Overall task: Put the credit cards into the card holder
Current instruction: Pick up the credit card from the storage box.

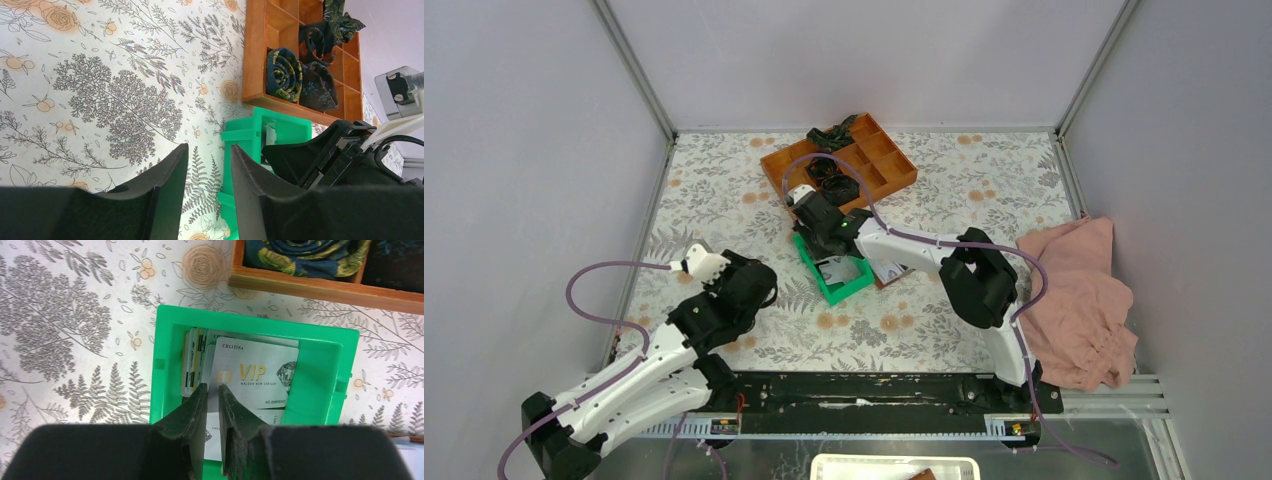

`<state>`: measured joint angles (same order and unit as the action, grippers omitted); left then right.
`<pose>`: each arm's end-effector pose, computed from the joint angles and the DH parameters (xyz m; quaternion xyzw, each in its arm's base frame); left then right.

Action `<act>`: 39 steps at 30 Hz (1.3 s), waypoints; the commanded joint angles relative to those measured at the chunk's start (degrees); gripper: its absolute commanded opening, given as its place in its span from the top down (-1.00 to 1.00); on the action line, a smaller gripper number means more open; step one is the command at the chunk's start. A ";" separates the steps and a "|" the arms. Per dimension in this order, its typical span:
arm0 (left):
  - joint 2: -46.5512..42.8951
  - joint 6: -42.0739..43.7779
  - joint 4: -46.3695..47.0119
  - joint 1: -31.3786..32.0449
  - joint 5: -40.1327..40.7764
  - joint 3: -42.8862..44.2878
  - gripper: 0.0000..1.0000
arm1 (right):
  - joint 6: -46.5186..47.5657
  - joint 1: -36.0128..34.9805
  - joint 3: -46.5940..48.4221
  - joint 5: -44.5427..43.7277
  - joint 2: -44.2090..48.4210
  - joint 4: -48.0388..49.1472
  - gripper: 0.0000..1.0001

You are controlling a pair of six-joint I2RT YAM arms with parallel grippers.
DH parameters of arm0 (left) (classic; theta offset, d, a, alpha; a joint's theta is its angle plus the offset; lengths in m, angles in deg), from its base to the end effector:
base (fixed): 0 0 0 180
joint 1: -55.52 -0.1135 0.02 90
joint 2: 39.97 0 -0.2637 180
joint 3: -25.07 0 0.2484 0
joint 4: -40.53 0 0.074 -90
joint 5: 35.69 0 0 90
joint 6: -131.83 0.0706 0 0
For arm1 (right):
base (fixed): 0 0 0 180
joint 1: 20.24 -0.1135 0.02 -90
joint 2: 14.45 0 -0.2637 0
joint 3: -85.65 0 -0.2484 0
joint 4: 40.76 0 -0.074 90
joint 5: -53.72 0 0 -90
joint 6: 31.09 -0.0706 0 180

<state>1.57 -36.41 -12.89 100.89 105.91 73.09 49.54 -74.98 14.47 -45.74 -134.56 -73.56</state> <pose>0.1447 -0.0678 0.2303 -0.3902 0.7581 -0.0999 0.5129 0.2976 0.4008 0.1930 -0.3242 0.8591 0.1419 0.3697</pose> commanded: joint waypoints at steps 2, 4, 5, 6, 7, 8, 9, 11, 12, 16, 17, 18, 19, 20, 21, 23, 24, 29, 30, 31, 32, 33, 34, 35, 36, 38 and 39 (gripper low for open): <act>0.22 0.85 2.87 0.34 2.24 0.15 0.13 | 2.48 0.98 -0.19 -5.94 3.59 -1.38 0.59; 0.32 0.96 2.99 0.38 2.28 0.15 0.13 | 2.97 1.12 -0.19 -7.04 3.69 -1.51 0.60; 0.30 1.02 3.05 0.36 2.36 0.17 0.13 | 3.15 1.12 -0.12 -7.81 3.69 -1.60 0.60; 0.31 1.07 3.05 0.36 2.41 0.23 0.13 | 3.39 1.13 0.04 -8.54 3.66 -1.76 0.60; 0.30 1.13 3.12 0.39 2.44 0.23 0.13 | 3.59 1.09 0.07 -9.14 3.78 -1.89 0.60; 0.30 1.15 3.06 0.29 2.46 0.25 0.13 | 3.77 1.08 0.07 -9.74 3.86 -1.98 0.60; 0.23 1.23 3.06 0.34 2.54 0.24 0.13 | 3.97 1.12 0.07 -10.23 3.97 -2.06 0.60; 0.21 1.24 3.05 0.47 2.52 0.24 0.13 | 4.29 1.20 -0.01 -11.41 4.18 -2.17 0.60; 0.17 1.24 3.08 0.42 2.55 0.16 0.13 | 4.41 1.18 -0.01 -12.05 4.21 -2.30 0.60; 0.12 1.07 3.14 0.48 2.55 0.06 0.13 | 4.84 1.28 -0.14 -14.33 4.65 -2.68 0.60; 0.12 1.18 3.21 0.44 2.51 0.06 0.13 | 4.94 1.30 -0.18 -14.81 4.79 -2.70 0.60; 0.12 1.28 3.44 0.50 2.55 -0.02 0.13 | 5.18 1.30 -0.15 -15.32 4.96 -2.70 0.60; 0.07 1.33 3.56 0.45 2.53 -0.03 0.13 | 5.28 1.27 -0.18 -15.73 5.10 -2.77 0.60; 0.05 1.40 3.62 0.45 2.53 -0.04 0.13 | 5.38 1.27 -0.19 -16.04 5.21 -2.93 0.60; 0.04 1.42 3.67 0.45 2.55 -0.07 0.13 | 5.43 1.41 -0.19 -16.26 5.36 -3.08 0.60; 0.11 1.42 3.68 0.43 2.54 0.01 0.13 | 5.43 1.58 -0.19 -16.48 5.56 -3.16 0.60; 0.12 1.42 3.67 0.38 2.55 0.02 0.13 | 5.37 1.76 -0.19 -16.60 5.66 -3.15 0.60; 0.03 1.34 3.69 0.52 2.51 -0.20 0.13 | 5.11 2.80 -2.01 -16.56 6.14 -3.17 0.60; 0.01 1.33 3.74 0.52 2.50 -0.28 0.13 | 5.00 3.02 -2.30 -16.41 6.23 -3.07 0.60; 0.03 1.41 3.85 0.51 2.52 -0.36 0.13 | 4.97 3.24 -2.54 -16.39 6.21 -2.98 0.60; 0.08 1.42 3.97 0.51 2.53 -0.42 0.13 | 4.93 3.45 -2.66 -16.32 6.26 -3.03 0.60; 0.04 1.42 4.01 0.51 2.49 -0.47 0.13 | 4.95 3.63 -2.77 -16.30 6.27 -3.05 0.61; 0.03 1.42 4.02 0.54 2.53 -0.54 0.13 | 4.94 3.81 -2.89 -16.30 6.22 -3.13 0.61; -0.01 1.42 4.02 0.52 2.55 -0.55 0.13 | 4.92 4.03 -3.03 -16.36 6.33 -3.14 0.61; -0.05 1.38 4.02 0.57 2.55 -0.56 0.13 | 4.87 4.23 -3.15 -16.45 6.34 -3.12 0.61; -0.06 1.39 4.02 0.52 2.56 -0.63 0.13 | 4.88 4.39 -3.35 -16.98 6.58 -3.09 0.61; 0.02 1.34 4.06 0.56 2.64 -0.64 0.13 | 4.88 4.48 -3.47 -17.38 6.75 -3.06 0.61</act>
<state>1.87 -35.60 -11.54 100.91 105.93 73.05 54.13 -71.42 11.61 -59.72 -131.59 -76.21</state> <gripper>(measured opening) 0.436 0.197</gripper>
